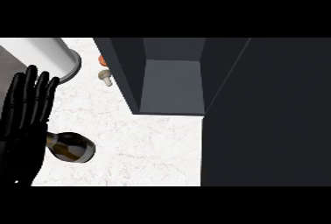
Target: Pick up the wine, place it into the cabinet and close the cabinet
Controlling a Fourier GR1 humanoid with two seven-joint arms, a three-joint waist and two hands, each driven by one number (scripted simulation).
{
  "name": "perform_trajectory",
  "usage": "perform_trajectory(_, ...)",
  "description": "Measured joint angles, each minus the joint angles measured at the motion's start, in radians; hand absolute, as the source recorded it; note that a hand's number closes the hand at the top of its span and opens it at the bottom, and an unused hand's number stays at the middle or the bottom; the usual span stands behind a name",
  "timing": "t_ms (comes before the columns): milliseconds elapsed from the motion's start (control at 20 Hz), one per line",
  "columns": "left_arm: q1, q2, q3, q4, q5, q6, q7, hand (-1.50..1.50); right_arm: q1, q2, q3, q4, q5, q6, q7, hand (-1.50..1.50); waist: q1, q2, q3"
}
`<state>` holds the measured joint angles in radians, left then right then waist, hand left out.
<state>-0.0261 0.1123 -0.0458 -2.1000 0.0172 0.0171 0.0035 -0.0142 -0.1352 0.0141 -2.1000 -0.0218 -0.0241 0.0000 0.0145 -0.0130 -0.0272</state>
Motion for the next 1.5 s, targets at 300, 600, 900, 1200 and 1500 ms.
perform_trajectory(300, 0.052, 0.017, 0.117, -0.034, -0.025, 0.052, -0.014, -1.50, 0.070, 0.008, 0.018, -0.093, 0.023, -0.008, 0.040, -1.50, -0.011, 0.008, 0.021)
perform_trajectory(600, 0.103, -0.025, 0.149, -0.102, 0.074, 0.092, 0.145, -1.50, 0.189, 0.025, 0.110, -0.215, -0.115, 0.063, 0.147, -1.50, -0.015, 0.008, 0.026)
perform_trajectory(900, 0.093, -0.016, 0.159, -0.231, 0.090, 0.138, 0.321, -1.50, 0.206, 0.048, 0.226, -0.345, -0.064, 0.027, 0.292, -1.50, -0.014, 0.010, 0.027)
perform_trajectory(1200, 0.061, 0.017, 0.192, -0.333, 0.098, 0.177, 0.482, -1.50, 0.191, 0.065, 0.334, -0.391, -0.006, -0.025, 0.391, -1.50, -0.016, 0.010, 0.027)
perform_trajectory(1500, 0.033, 0.008, 0.152, -0.356, 0.028, 0.228, 0.571, -1.50, 0.154, 0.066, 0.395, -0.398, 0.009, -0.074, 0.451, -1.50, -0.019, 0.010, 0.027)
